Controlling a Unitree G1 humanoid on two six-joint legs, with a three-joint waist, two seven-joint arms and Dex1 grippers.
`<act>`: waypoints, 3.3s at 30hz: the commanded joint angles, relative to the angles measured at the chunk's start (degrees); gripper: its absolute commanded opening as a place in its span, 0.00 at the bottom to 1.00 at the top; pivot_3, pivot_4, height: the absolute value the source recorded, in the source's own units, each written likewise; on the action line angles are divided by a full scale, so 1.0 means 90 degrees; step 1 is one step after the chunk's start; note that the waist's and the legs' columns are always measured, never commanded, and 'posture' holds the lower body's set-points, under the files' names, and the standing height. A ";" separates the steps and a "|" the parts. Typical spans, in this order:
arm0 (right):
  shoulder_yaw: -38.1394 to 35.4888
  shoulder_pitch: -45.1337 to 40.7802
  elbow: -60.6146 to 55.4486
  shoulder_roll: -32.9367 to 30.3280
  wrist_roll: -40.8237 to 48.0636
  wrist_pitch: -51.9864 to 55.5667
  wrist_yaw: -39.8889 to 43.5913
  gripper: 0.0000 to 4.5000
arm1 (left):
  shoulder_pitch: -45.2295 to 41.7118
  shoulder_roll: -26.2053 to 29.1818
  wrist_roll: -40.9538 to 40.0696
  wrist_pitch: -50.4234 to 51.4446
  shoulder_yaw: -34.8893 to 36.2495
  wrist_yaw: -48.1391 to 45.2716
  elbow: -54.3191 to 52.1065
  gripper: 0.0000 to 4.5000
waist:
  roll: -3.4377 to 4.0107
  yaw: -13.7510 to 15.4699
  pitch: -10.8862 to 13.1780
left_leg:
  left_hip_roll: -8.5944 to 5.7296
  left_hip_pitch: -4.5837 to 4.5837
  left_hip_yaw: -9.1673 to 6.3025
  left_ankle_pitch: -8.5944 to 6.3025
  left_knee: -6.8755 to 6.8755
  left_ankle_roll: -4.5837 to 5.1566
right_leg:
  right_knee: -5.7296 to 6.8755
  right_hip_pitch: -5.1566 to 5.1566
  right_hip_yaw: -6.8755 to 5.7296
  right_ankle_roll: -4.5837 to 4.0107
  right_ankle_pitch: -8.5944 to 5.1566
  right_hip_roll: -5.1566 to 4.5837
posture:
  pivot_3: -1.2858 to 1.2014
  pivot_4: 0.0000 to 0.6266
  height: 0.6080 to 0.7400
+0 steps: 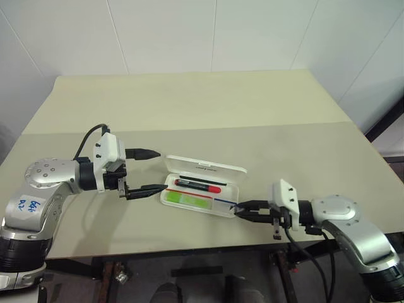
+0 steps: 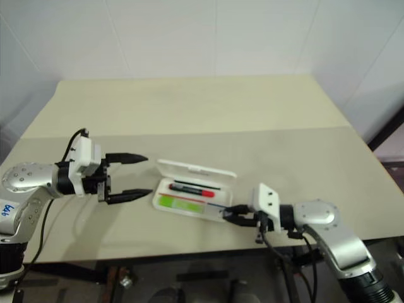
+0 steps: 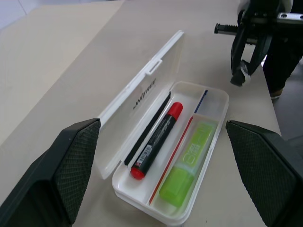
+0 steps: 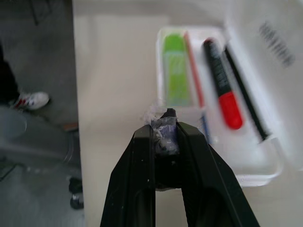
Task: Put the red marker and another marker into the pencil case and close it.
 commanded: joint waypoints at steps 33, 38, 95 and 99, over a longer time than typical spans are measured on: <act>0.0421 -0.1247 0.1540 0.0834 -0.0595 -0.0571 0.0255 0.51 | 0.0249 -0.0074 0.0114 -0.0284 -0.0106 0.0154 -0.0132 1.00 | 0.0000 -0.0004 0.0000 | 0.0002 -0.0002 0.0001 0.0000 0.0000 0.0000 | 0.0012 -0.0001 0.0001 -0.0001 0.0000 0.0002 | 0.52 0.24 1.00; 0.0305 -0.1249 0.1423 0.0793 -0.0468 -0.0492 0.0250 0.94 | 0.0234 -0.0082 0.0125 -0.0310 -0.0125 0.0146 -0.0086 1.00 | 0.0000 -0.0003 0.0000 | 0.0002 -0.0002 0.0001 0.0000 0.0000 0.0000 | 0.0013 -0.0001 0.0001 0.0000 0.0001 0.0002 | 0.52 0.24 1.00; -0.1412 -0.1486 0.1069 -0.0621 0.0743 0.0247 0.0549 1.00 | -0.1564 -0.0772 0.0992 -0.1414 -0.0111 0.0995 0.2385 0.00 | -0.0002 0.0030 -0.0001 | 0.0005 0.0000 0.0010 0.0002 0.0011 -0.0004 | 0.0022 0.0001 0.0001 -0.0001 0.0009 0.0003 | 0.52 0.24 1.00; -0.1366 -0.1440 0.0961 -0.0506 0.0715 0.0276 0.0477 1.00 | -0.1853 -0.1111 0.1487 -0.1816 -0.0566 0.1053 0.2956 0.00 | -0.0002 0.0032 0.0000 | 0.0005 -0.0005 0.0016 0.0001 0.0009 -0.0003 | 0.0019 0.0000 0.0001 0.0005 0.0012 0.0003 | 0.52 0.24 1.00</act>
